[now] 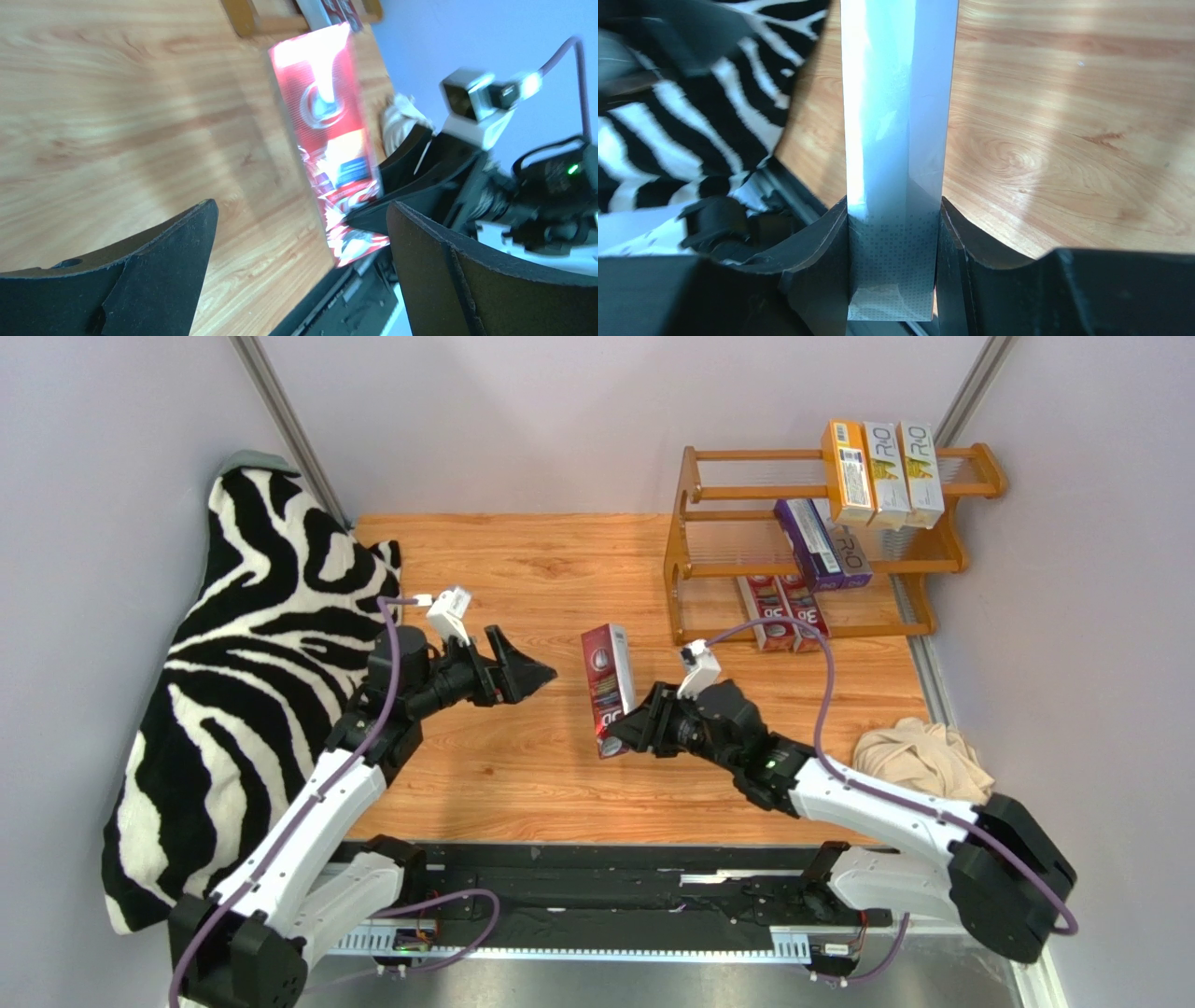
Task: Place and organize the toothpastes onto the shelf
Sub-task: Pick up the toothpaste from the center of the board.
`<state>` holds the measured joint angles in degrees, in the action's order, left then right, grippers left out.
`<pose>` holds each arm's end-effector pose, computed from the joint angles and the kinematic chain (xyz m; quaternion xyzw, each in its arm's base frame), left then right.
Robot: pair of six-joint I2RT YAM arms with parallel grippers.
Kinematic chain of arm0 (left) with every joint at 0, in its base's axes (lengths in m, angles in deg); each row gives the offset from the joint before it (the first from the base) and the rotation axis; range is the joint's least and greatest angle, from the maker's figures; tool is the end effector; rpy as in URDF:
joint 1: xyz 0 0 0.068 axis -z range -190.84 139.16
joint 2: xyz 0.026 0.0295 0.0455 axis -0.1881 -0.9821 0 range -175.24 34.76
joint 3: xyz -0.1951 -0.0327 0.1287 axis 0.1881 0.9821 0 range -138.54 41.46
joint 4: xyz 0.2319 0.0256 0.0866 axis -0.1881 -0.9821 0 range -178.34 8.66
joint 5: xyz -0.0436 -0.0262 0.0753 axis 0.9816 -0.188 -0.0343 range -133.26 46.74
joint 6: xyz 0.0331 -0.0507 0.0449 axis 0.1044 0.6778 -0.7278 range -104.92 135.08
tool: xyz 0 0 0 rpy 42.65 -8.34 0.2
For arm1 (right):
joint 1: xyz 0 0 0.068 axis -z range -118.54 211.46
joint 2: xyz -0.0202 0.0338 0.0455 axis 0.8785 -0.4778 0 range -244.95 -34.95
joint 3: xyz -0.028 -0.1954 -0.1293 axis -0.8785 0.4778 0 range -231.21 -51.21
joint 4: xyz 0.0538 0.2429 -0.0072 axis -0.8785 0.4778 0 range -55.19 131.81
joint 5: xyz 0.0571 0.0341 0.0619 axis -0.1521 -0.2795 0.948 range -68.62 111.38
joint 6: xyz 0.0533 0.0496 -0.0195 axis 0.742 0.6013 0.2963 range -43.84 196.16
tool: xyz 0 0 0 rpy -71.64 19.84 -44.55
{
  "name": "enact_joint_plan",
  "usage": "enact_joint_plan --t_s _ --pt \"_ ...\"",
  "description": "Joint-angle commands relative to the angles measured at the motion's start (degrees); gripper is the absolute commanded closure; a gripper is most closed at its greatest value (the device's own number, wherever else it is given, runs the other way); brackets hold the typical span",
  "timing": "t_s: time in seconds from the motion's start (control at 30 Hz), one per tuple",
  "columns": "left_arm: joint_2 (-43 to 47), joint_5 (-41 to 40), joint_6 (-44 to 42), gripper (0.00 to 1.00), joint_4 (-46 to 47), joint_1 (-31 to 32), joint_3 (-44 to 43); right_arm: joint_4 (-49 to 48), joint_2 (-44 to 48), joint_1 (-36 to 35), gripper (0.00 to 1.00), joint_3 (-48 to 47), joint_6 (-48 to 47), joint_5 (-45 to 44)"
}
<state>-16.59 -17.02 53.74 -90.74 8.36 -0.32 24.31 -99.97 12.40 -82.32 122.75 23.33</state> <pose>0.2184 -0.1060 0.2678 -0.0039 0.8036 -0.4354 0.4057 0.1795 0.2104 0.1842 -0.0274 0.8353 0.4163 0.3580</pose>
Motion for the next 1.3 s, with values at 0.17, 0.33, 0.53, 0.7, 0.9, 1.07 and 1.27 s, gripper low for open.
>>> enact_joint_plan --t_s 0.17,0.33,0.53,0.7,0.9,1.07,1.27 --pt "-6.64 27.45 19.78 0.01 55.7 -2.77 15.41 -2.42 14.56 2.21 0.7 -0.18 -5.02 20.53" --pt "-10.52 29.66 27.06 0.01 68.89 -2.59 16.64 -3.82 16.67 2.39 0.7 0.53 -4.05 24.05" --pt "-15.09 30.63 31.83 0.02 81.47 -0.05 17.44 -4.97 15.18 2.39 0.71 0.53 -2.73 25.99" --pt "-16.59 30.63 30.43 0.05 80.35 3.29 15.94 -4.97 14.74 2.3 0.71 0.18 -2.99 26.08" --pt "-16.94 30.8 26.39 0.13 75.16 5.93 14.27 -4.26 14.39 2.3 0.72 -0.26 -3.08 25.55" --pt "-18.17 30.36 25.51 0.29 73.83 7.34 13.83 -6.11 13.43 2.3 0.72 0.0 -2.21 25.99" --pt "-19.05 29.57 25.59 0.45 73.83 8.31 13.65 -8.57 12.19 2.3 0.72 1.05 -1.15 26.87"
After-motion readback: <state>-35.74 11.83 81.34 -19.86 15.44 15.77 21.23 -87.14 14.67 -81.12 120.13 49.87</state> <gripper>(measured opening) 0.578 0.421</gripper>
